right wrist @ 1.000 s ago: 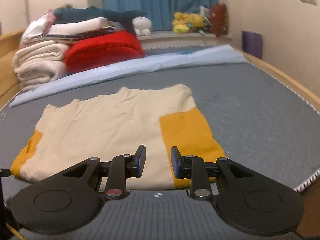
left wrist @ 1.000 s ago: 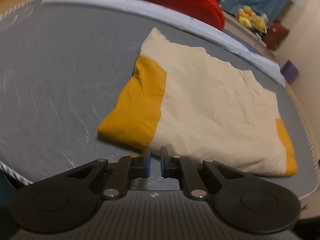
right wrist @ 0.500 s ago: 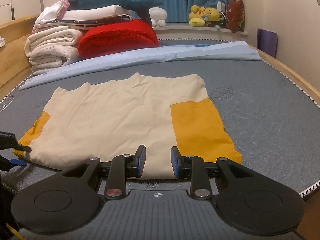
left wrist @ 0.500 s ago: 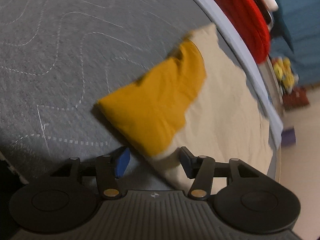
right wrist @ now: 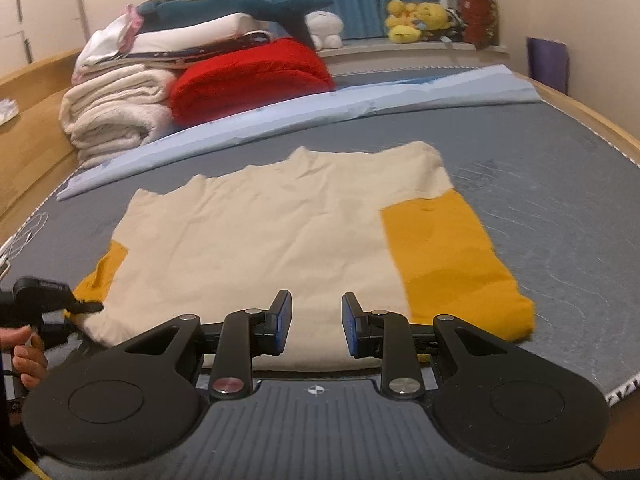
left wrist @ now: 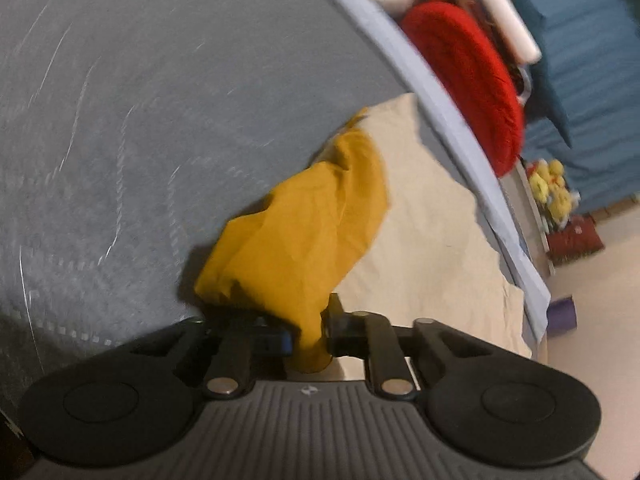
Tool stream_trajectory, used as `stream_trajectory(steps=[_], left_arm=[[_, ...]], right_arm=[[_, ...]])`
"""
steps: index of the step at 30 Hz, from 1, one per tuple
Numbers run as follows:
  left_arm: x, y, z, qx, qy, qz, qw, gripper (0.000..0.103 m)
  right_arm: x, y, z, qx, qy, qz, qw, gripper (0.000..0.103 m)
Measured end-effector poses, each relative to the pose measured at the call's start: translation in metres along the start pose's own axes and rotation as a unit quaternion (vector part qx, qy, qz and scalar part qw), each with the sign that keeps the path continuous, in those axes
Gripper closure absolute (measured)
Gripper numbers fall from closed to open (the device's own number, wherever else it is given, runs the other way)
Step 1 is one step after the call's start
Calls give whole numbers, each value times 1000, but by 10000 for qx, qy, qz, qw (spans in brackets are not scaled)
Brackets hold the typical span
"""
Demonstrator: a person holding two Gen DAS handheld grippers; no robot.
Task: Fold large clothes
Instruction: 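Grasp the orange sleeve with the left tool and lift it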
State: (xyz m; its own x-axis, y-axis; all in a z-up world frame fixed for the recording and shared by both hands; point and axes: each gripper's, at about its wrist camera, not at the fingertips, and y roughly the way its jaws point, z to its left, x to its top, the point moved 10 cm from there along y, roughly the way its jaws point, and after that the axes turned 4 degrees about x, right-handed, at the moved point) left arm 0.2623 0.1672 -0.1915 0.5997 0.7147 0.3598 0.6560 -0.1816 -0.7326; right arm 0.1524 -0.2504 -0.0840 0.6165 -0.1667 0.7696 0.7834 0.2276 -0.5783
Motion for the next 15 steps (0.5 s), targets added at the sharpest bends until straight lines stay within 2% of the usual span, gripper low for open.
stream_trajectory(steps=[7,9,12,15], left_arm=[[16,-62,-31,-276,645,-219,9973,94],[24,-82,-34,-133,899,-210,9956,95],[42,-117,-21,139,973,-158,9950,96],[53,-142,-11,170,1241,-134,9920,96]], right_arm=[[1,25,54,199,-303,101,9993,75],[2,31,72,297,-380,126,9988,75],[-1,40,97,447,-471,179,9977,75],[-7,49,124,693,-438,293,9962,75]])
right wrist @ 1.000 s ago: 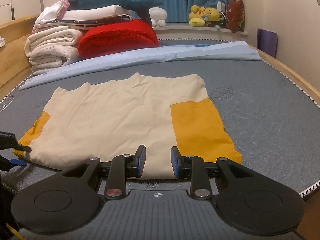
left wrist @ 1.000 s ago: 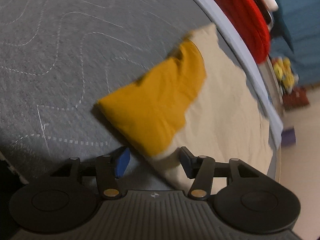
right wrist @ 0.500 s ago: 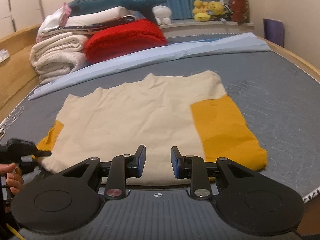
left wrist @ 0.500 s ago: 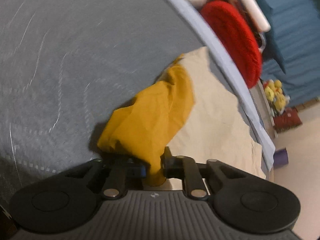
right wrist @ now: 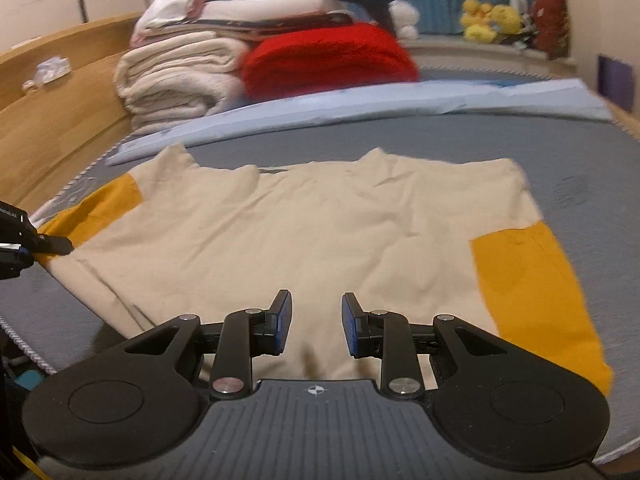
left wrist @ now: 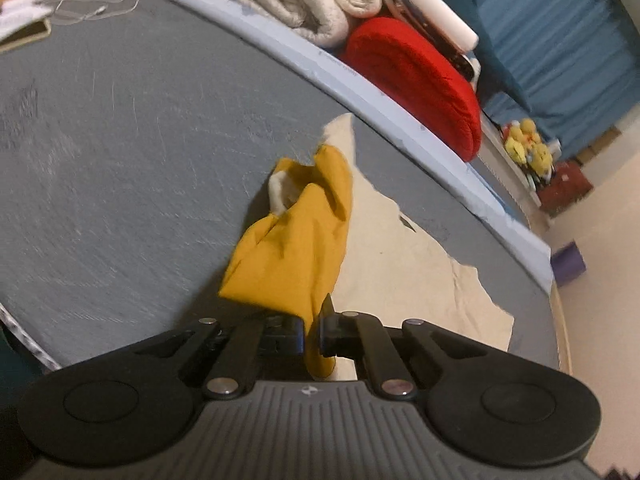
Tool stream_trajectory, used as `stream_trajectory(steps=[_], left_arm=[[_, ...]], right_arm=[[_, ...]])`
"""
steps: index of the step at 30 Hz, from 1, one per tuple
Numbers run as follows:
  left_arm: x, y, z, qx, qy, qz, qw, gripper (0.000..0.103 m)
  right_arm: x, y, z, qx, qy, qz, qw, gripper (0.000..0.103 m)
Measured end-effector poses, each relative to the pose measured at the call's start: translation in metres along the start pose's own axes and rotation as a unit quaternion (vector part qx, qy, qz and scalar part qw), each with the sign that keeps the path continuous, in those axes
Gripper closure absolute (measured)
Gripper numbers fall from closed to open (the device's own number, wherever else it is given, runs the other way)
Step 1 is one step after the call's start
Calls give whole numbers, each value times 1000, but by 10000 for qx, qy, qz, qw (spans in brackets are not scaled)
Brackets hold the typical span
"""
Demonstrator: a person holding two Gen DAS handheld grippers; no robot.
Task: Fold large clothes
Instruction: 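Grasp the orange sleeve with the left tool and lift it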
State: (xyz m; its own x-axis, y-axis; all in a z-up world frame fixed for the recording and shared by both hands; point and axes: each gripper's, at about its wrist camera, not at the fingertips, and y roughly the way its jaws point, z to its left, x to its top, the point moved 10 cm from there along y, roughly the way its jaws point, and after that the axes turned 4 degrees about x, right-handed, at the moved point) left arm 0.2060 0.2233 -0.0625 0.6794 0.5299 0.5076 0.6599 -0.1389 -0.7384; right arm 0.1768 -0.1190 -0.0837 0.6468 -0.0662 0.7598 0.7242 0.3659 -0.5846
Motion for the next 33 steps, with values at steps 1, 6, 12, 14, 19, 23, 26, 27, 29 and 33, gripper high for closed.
stream_trajectory(steps=[1,6,12,14,19,23,26,27,29,33], left_arm=[[-1,-3,3,-14,151,53,9999,96],[-24,11,24,64,219,162,9996,94],[-37,43,52,298,-567,659,9958,67],[-42,54,62,320,-982,871,9908,61],[-54,82,78,569,-1736,1108,9769,52],[-53,96,87,583,-2106,1042,9702,46],[-51,101,84,490,-2084,866,9730,48],[-50,100,82,474,-1992,798,9756,66],[-44,98,67,414,-1677,619,9830,85],[-32,66,40,147,-1128,38,9935,93]], right_arm=[[-2,6,10,123,25,61,9999,75],[-42,65,23,-49,-80,1160,9932,76],[-48,80,18,-324,190,1322,9905,75],[-38,72,22,-249,182,1141,9930,75],[-30,52,15,-140,285,961,9949,75],[-34,46,2,-123,407,1005,9940,75],[-34,47,3,-23,524,1016,9934,75],[-34,49,5,5,528,1024,9933,75],[-36,54,10,78,482,1068,9931,75],[-50,81,6,-188,213,1553,9875,75]])
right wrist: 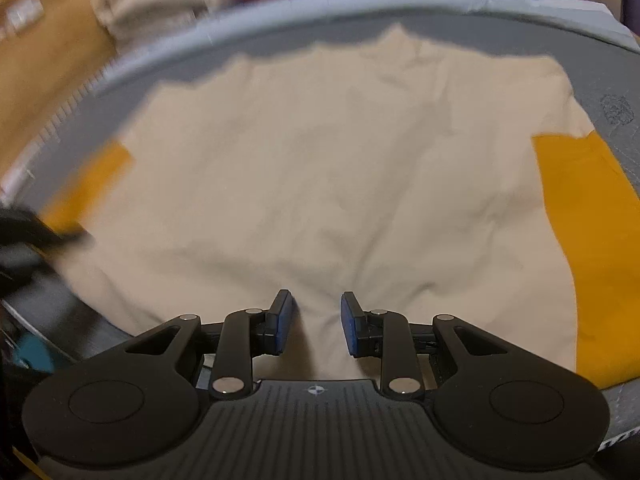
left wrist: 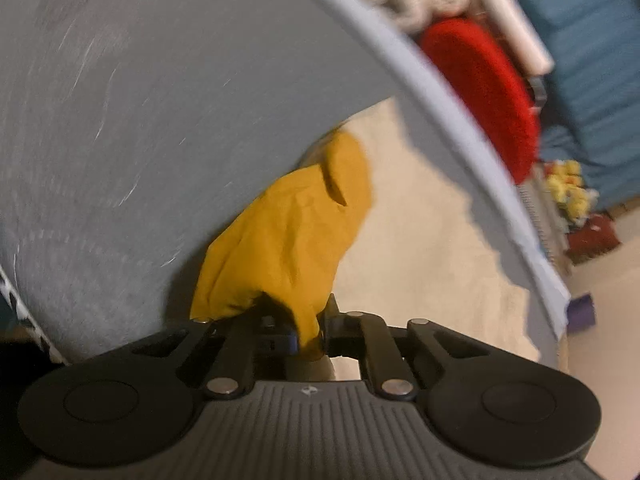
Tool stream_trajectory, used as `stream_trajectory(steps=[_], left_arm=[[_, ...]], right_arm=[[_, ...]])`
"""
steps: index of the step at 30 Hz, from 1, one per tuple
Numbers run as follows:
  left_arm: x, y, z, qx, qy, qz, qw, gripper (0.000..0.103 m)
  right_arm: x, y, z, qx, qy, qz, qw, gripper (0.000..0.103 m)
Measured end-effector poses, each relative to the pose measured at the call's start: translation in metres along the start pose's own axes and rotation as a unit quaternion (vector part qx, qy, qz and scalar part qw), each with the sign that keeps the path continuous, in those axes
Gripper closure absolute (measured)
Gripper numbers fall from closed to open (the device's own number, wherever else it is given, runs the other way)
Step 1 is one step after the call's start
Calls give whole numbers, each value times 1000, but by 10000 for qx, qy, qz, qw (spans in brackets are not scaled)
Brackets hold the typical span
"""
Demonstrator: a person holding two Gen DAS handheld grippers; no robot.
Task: Fold large clothes
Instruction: 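Grasp the orange sleeve with the left tool and lift it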
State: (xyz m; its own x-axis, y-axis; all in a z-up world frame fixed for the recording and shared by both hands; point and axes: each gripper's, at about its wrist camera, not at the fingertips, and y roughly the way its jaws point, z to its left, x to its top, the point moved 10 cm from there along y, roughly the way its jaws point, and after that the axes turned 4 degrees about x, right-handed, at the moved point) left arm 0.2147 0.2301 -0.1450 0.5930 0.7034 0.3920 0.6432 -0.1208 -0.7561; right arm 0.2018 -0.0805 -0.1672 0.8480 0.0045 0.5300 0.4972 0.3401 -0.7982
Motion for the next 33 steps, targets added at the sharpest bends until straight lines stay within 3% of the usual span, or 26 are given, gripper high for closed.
stream_trajectory(steps=[3,7,10,11,14,18,21,23,26,27,30,33], left_arm=[[-3,-21,-19,-170,395,-217,9988,93],[-4,-21,-23,-1,573,-274,9980,93],[-8,-19,-31,117,716,-351,9967,94],[-10,-19,-36,136,822,-423,9956,94],[-15,-24,-57,142,1294,-712,9889,94],[-27,-41,-105,-32,2201,-1006,9703,95],[-42,-59,-146,-105,2909,-1243,9486,95],[-62,-69,-183,-203,3340,-1346,9327,96],[-106,-83,-249,-384,4045,-1483,9016,96],[-123,-85,-271,-440,4282,-1500,8900,96],[-193,-81,-338,-548,5136,-1453,8439,96],[-274,-60,-384,-679,5816,-1248,8010,96]], right_arm=[[0,20,0,-102,-201,331,9992,75],[7,5,1,-78,-213,249,9994,76],[34,-49,-2,39,-303,-611,9977,76],[47,-78,-6,79,-475,-1079,9930,76],[79,-154,-37,-128,-890,-2222,9708,74],[99,-219,-117,-700,-797,-3087,9452,74],[89,-252,-187,-1142,-235,-3625,9247,74],[74,-261,-232,-1472,250,-3668,9183,74],[58,-275,-282,-1549,977,-3816,9060,74],[54,-277,-292,-1549,1093,-3832,9040,74],[49,-277,-313,-1388,1420,-3810,9030,74],[51,-284,-312,-1326,1171,-3982,9001,74]])
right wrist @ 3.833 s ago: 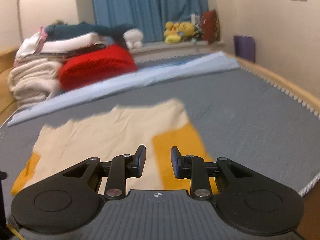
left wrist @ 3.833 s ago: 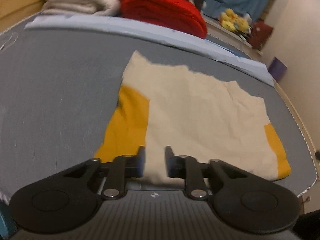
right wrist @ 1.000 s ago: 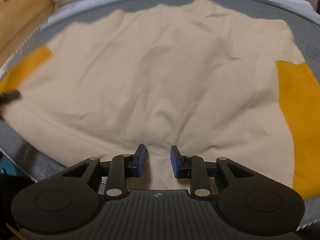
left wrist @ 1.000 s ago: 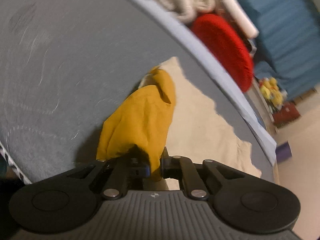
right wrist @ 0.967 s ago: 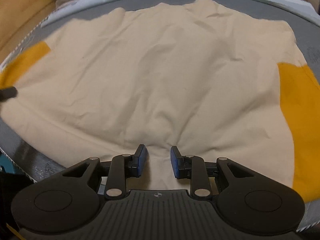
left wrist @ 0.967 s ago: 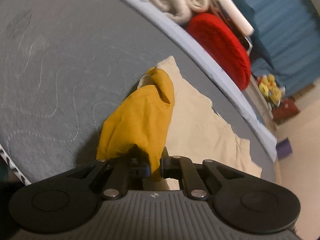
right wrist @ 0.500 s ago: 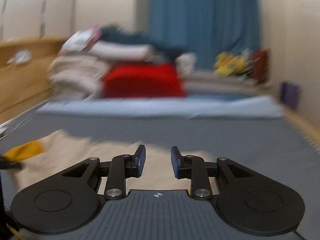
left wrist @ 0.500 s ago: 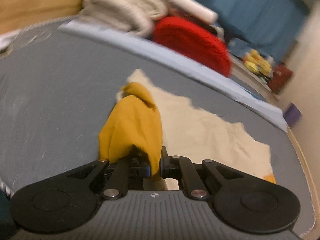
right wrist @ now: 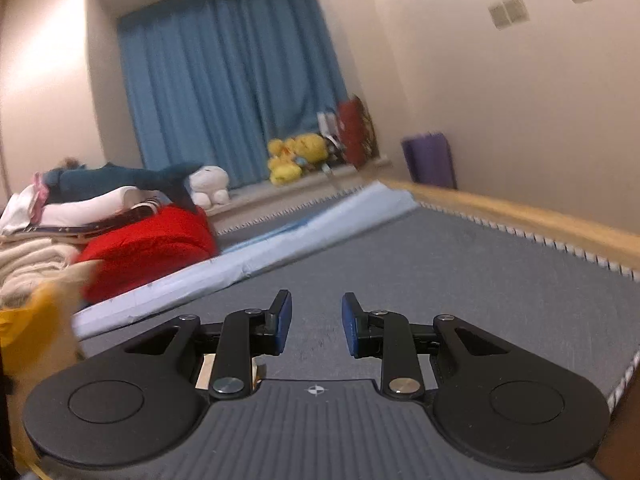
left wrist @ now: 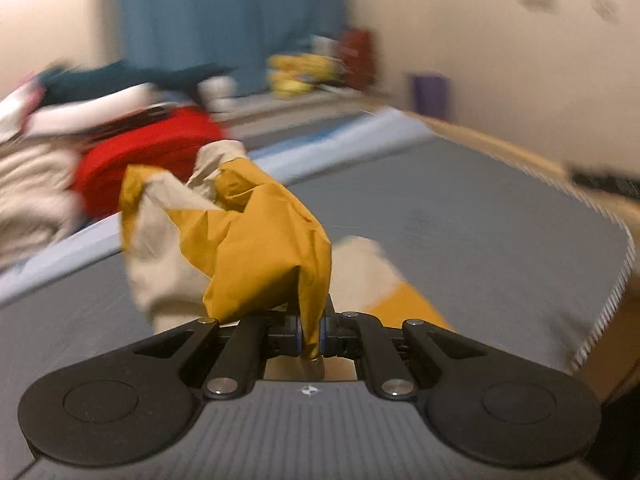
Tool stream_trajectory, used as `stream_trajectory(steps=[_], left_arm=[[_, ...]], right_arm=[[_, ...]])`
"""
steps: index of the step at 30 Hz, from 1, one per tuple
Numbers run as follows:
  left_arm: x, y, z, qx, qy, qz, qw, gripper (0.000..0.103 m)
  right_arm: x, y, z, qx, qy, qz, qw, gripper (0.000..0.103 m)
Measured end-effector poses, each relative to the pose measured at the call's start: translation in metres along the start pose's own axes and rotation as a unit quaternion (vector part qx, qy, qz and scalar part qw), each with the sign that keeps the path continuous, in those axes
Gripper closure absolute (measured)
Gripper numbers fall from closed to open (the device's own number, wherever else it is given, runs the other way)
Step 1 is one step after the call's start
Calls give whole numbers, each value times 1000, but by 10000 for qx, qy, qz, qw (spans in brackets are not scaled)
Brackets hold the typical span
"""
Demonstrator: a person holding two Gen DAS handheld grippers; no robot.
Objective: Fold large clothes
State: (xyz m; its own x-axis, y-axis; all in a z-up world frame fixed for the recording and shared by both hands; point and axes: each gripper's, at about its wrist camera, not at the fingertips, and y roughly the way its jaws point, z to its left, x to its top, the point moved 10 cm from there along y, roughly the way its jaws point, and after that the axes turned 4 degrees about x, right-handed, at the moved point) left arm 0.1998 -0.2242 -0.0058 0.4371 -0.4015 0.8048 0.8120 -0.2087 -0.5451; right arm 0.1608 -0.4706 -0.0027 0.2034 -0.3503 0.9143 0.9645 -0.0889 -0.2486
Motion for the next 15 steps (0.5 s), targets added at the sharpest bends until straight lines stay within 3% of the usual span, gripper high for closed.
stream_trajectory(steps=[3,5,7,9,11,13,15], left_arm=[[-17,27,-84,-372,666,241,9968,94],[-49,51,-136,-840,1048,776,9879,90],[-78,63,-163,-1295,1203,1269,9760,83],[-87,61,-165,-1395,1223,1334,9736,67],[-82,48,-147,-1648,875,1202,9751,58],[-80,29,-121,-1912,545,1147,9733,56],[-80,14,-88,-1879,476,1058,9753,55]], right_arm=[[-1,4,-2,95,-99,27,9999,74],[2,7,-2,50,-125,-35,9999,74],[2,6,-4,65,-47,-29,10000,72],[-2,12,2,188,25,115,9998,64],[-15,19,18,574,64,472,9972,53],[-32,31,32,1039,141,1011,9893,49],[-60,45,46,1326,192,1746,9755,50]])
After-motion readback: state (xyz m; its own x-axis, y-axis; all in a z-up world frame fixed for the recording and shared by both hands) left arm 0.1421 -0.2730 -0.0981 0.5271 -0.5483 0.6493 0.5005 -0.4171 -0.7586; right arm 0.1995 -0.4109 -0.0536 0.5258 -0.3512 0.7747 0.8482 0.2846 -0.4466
